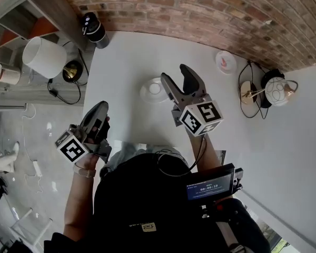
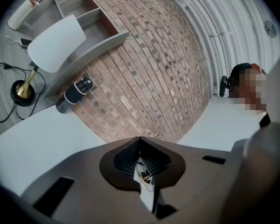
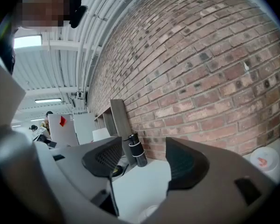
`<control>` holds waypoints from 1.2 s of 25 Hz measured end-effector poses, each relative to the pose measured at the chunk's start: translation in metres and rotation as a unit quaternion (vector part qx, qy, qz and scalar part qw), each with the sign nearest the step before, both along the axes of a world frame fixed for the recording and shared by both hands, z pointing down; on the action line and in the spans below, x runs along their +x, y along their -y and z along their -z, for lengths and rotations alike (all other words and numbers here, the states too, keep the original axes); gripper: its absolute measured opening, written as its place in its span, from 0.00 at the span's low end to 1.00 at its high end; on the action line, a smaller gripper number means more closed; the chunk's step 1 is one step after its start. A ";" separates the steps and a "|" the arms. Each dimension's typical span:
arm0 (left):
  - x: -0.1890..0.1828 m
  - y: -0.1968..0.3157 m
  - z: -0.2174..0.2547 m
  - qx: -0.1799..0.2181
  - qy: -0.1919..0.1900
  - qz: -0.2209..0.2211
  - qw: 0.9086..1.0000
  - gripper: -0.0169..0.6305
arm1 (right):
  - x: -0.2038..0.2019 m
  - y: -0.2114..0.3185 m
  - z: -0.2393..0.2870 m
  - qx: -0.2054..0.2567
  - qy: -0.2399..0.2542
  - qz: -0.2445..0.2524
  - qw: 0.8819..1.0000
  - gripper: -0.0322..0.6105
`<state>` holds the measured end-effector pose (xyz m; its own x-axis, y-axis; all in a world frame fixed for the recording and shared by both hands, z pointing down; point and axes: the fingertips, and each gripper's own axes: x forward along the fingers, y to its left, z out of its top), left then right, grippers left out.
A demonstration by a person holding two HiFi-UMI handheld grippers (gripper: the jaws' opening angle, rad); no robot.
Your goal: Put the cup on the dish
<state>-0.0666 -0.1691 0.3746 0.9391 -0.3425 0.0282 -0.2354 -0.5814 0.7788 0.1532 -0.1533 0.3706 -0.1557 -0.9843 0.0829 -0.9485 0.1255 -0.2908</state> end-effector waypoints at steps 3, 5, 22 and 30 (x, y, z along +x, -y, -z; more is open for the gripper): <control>0.019 0.004 0.006 0.006 -0.009 -0.021 1.000 0.03 | 0.004 -0.010 0.017 0.012 0.004 -0.004 1.000 0.48; 0.032 0.005 0.012 0.011 -0.018 -0.035 0.999 0.03 | 0.006 -0.017 0.027 0.022 0.016 -0.007 1.000 0.48; 0.100 0.000 0.052 0.047 -0.055 -0.121 0.990 0.03 | 0.016 -0.076 0.108 0.124 0.092 -0.022 0.988 0.48; 0.120 -0.010 0.064 0.059 -0.062 -0.146 0.986 0.03 | 0.029 -0.102 0.123 0.161 0.152 -0.015 0.975 0.48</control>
<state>0.0533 -0.1595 0.3107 0.9918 -0.0516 -0.1169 0.0478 -0.6989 0.7136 0.1826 -0.0517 0.2479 -0.0958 -0.9559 -0.2778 -0.8288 0.2311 -0.5095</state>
